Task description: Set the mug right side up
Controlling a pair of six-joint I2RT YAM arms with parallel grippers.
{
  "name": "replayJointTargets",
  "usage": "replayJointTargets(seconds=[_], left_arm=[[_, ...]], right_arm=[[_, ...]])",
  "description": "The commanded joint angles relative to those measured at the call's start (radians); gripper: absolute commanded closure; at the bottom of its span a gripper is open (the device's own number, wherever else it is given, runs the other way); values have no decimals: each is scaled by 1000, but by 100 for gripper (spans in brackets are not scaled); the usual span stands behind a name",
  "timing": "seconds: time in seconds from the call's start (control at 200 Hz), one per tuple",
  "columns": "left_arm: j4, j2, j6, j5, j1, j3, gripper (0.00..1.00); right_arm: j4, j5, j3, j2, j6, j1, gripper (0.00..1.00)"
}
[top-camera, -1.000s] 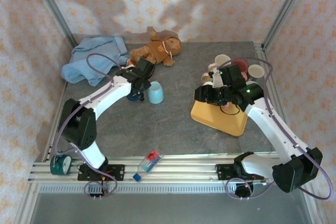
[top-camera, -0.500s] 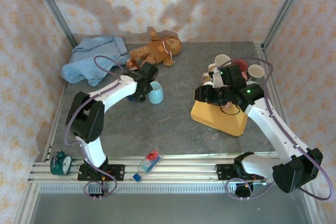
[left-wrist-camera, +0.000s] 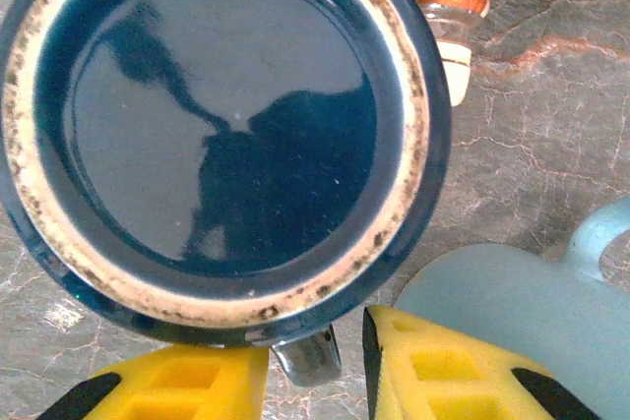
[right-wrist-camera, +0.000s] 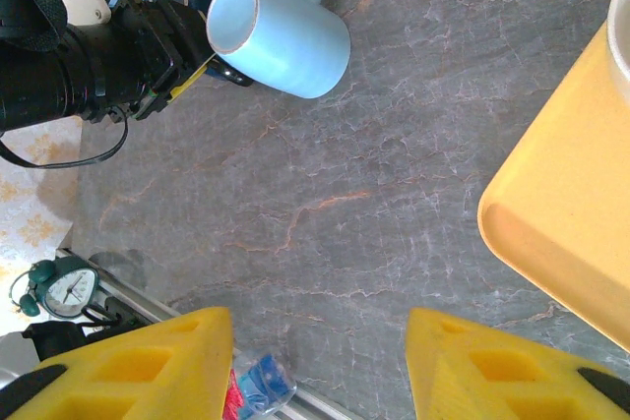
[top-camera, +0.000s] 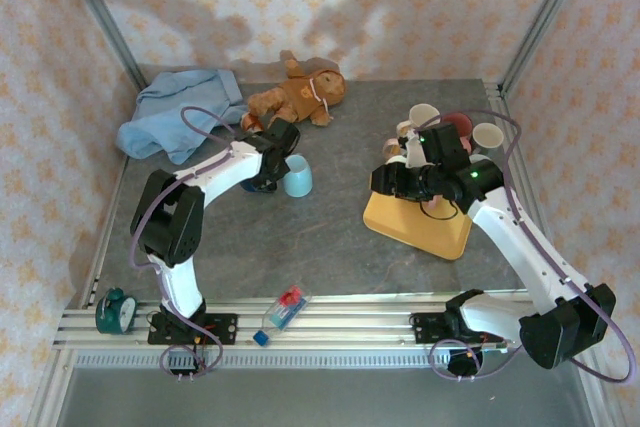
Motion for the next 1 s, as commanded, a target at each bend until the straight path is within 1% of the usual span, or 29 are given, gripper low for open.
replayJointTargets(seconds=[0.0, 0.155, 0.345, 0.56, 0.831, 0.996], left_arm=[[-2, 11, 16, -15, 14, 3, 69], [24, 18, 25, -1, 17, -13, 70], [18, 38, 36, 3, 23, 2, 70], [25, 37, 33, 15, 24, -13, 68], [39, 60, 41, 26, 32, -5, 71], [47, 63, 48, 32, 38, 5, 75]], right_arm=[[-12, 13, 22, -7, 5, -4, 51], [-8, 13, 25, -6, 13, -4, 51], [-1, 15, 32, 1, 22, -4, 51], [0, 18, 36, 2, 27, -4, 51], [-11, 25, 41, -3, 27, -4, 51], [-17, 33, 47, -5, 27, -3, 51]])
